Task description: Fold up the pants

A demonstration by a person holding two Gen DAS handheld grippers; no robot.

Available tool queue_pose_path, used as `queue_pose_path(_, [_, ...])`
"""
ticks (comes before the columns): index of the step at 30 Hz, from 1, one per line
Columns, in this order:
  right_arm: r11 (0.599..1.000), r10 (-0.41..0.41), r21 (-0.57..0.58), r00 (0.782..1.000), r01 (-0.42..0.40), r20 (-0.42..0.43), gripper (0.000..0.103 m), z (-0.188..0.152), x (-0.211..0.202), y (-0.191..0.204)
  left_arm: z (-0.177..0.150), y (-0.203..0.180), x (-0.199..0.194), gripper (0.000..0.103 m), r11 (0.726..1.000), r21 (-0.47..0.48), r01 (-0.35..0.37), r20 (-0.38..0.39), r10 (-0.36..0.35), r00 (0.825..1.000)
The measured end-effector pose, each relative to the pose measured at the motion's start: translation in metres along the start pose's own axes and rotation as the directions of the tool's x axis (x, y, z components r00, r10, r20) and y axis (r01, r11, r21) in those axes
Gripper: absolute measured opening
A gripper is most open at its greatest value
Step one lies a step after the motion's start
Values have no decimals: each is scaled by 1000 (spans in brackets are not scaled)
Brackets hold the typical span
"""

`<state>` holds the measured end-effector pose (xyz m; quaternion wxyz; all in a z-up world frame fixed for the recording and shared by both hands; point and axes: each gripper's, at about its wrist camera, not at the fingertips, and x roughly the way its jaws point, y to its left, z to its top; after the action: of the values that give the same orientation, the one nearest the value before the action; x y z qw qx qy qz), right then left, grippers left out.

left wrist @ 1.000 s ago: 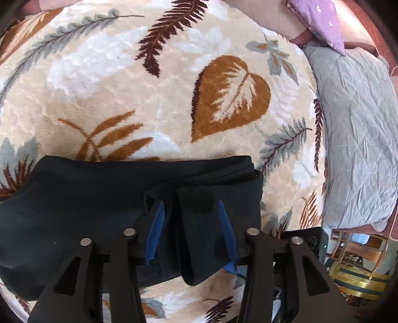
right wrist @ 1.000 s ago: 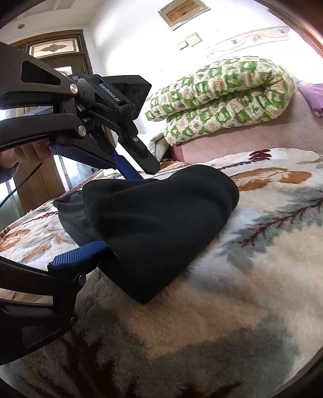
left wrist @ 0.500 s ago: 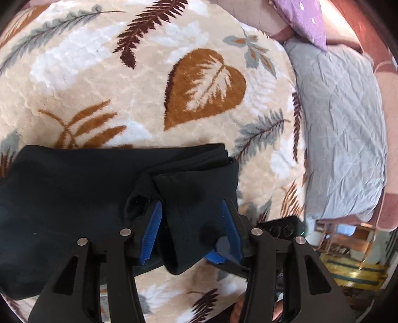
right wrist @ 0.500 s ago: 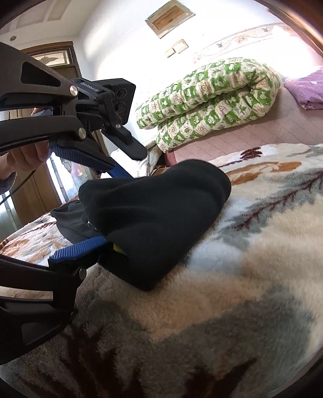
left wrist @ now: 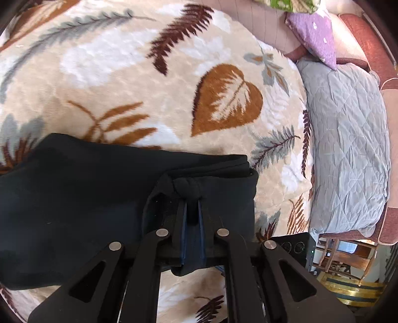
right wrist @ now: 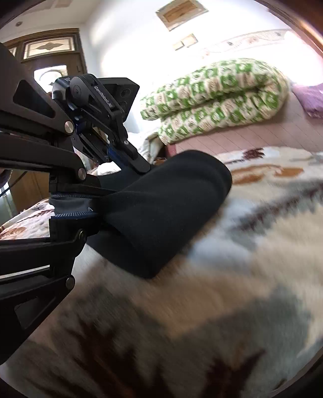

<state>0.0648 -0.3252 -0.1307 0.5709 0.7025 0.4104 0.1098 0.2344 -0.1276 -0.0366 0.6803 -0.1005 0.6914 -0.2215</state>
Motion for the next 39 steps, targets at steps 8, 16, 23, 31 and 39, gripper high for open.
queue_pose_path(8, [998, -40, -51, 997, 37, -72, 8, -15, 34, 8, -4, 29, -6, 6, 993, -26, -113, 41, 114, 993])
queue_pose_path(16, [999, -11, 29, 993, 14, -114, 12, -4, 40, -10, -2, 34, 15, 13, 992, -47, -115, 27, 116, 993])
queue_pose_path(23, [995, -51, -95, 992, 40, -119, 47, -5, -19, 25, -5, 39, -25, 13, 997, -47, -67, 113, 72, 991])
queue_pose_path(31, [871, -309, -382, 949, 310, 65, 61, 56, -27, 99, -33, 28, -26, 13, 999, -14, 35, 100, -33, 994])
queue_pose_path(39, [728, -475, -548, 879, 412, 29, 61, 72, 30, 116, -47, 28, -16, 21, 1000, 20, 18, 121, -20, 992])
